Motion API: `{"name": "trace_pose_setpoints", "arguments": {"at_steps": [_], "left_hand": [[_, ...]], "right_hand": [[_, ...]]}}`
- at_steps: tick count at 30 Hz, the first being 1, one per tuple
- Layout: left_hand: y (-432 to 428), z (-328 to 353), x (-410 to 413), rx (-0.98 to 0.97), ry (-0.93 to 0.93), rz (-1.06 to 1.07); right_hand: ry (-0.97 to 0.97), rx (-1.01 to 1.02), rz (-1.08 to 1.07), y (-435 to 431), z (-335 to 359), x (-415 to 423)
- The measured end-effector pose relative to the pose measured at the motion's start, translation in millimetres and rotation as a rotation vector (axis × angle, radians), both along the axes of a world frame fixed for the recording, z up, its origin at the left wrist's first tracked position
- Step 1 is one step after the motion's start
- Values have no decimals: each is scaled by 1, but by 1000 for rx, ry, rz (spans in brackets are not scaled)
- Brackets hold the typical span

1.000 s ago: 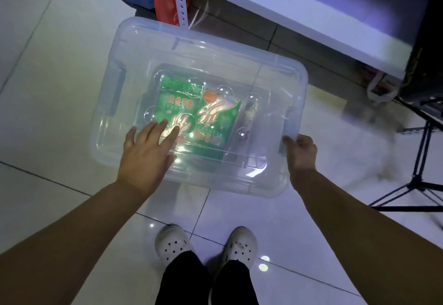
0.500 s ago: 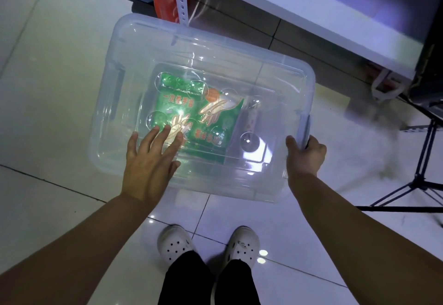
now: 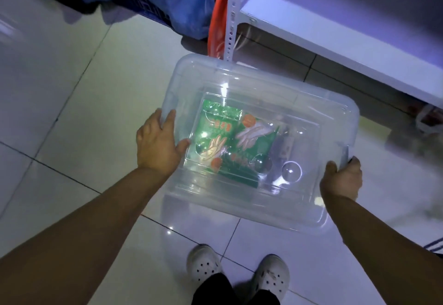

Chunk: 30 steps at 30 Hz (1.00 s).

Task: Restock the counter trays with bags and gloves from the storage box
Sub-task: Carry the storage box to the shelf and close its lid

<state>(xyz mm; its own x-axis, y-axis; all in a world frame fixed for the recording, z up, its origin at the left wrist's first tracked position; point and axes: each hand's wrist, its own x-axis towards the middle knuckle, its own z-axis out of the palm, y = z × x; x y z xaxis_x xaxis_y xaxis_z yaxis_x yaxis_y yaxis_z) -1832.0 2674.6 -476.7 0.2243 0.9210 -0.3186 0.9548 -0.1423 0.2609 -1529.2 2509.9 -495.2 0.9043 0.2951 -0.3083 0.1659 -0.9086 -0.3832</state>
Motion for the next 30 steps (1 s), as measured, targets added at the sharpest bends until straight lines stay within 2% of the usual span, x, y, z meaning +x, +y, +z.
{"name": "trace_pose_setpoints", "arguments": {"at_steps": [4,7,9,10,13,16,22,30], "left_hand": [[38,-7,0,-202,-341,456],[49,-13,-6,-403,-384,619],[48,-16,-10,-443,-363,637],[47,-18,-12,-401,-331,626],[40,-19,-11,-133,-147,525],[29,-15,-4,13,-107,440],[19,-16,1,32,-193,485],[-27,26,7,-4,-149,531]], "right_hand": [[81,19,-98,2,-7,0],[100,21,-92,0,-8,-1],[101,24,-84,0,-8,-1],[100,22,-76,0,-8,-1],[104,22,-66,0,-7,-2],[124,30,-68,0,-4,-2],[250,60,-94,0,0,3],[343,63,-79,-30,53,23]]}}
